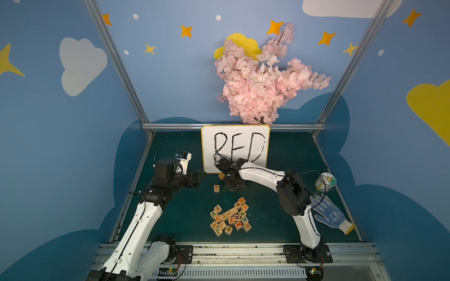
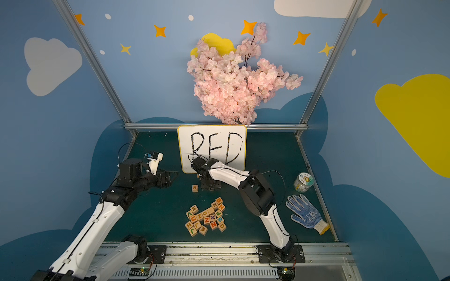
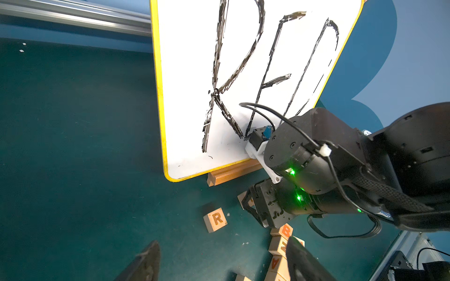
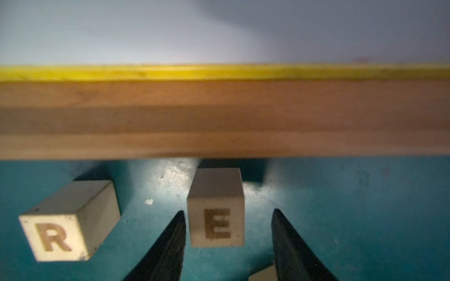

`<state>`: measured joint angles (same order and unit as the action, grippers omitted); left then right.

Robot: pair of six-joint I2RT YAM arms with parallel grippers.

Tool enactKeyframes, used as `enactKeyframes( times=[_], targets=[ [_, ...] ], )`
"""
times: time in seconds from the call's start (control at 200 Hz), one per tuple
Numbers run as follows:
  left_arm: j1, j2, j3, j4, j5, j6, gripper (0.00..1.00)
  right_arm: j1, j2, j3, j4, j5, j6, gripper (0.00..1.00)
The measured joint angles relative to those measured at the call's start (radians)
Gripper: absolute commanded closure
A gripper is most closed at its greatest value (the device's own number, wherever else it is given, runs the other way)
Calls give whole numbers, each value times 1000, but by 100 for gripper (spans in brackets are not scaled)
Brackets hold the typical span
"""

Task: Assemble the uppercase word "red" with letter blocks
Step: Adjust the letter block at the center of the board, then pick up the letter block from the center of the board.

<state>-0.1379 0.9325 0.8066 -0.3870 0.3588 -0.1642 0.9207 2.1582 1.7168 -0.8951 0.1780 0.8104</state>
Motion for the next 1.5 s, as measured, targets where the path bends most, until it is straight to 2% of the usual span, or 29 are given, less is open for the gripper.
enactKeyframes(
  times=[0.175, 0.33, 0.501, 0.681, 0.781, 0.956, 1.121, 1.332, 1.497],
  targets=[
    [0, -12, 0, 0, -5, 0, 20, -4, -61, 34, -47, -10, -23, 41],
    [0, -9, 1, 1, -8, 5, 20, -8, -195, 14, -49, -24, -121, 44],
    [-19, 10, 26, -1, -14, 31, 21, -10, -401, -169, 16, -67, -314, 47],
    [-140, 6, 35, 0, -44, 65, 20, -6, -597, -407, 50, -158, -497, 47],
    [-183, 6, 32, 3, -45, 72, 21, 16, -708, -516, 54, -202, -550, 47],
    [-229, 0, 5, 9, -44, 89, 20, 72, -847, -671, 81, -279, -555, 44],
    [-240, -3, -5, 12, -42, 94, 20, 150, -860, -769, 110, -293, -510, 43],
    [-243, -13, -5, 15, -46, 97, 21, 257, -788, -796, 158, -246, -450, 40],
    [-244, -29, -5, 15, -56, 97, 21, 286, -741, -813, 187, -206, -413, 39]
  ],
)
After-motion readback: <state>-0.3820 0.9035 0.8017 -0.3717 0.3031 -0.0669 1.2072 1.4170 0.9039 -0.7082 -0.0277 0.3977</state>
